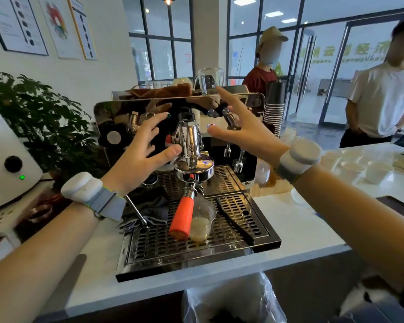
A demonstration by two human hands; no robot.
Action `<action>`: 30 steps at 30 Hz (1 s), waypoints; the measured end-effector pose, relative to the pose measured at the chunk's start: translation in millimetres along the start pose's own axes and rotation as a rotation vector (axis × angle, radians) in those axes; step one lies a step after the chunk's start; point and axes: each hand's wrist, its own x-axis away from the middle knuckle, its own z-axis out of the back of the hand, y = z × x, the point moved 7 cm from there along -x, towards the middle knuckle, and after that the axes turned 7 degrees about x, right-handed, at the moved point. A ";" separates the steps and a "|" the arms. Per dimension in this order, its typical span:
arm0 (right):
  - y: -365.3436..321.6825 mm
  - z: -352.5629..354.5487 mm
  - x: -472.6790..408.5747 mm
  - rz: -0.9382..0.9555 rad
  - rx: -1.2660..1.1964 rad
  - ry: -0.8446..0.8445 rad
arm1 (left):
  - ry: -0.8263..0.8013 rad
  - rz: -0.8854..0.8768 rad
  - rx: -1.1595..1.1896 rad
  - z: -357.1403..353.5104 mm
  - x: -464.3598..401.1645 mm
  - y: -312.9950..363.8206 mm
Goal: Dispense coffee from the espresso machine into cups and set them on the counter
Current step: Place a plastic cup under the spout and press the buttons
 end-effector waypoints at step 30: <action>122.5 -152.5 124.0 -0.408 -0.219 -0.381 | -0.191 0.432 0.115 -60.5 84.5 -163.0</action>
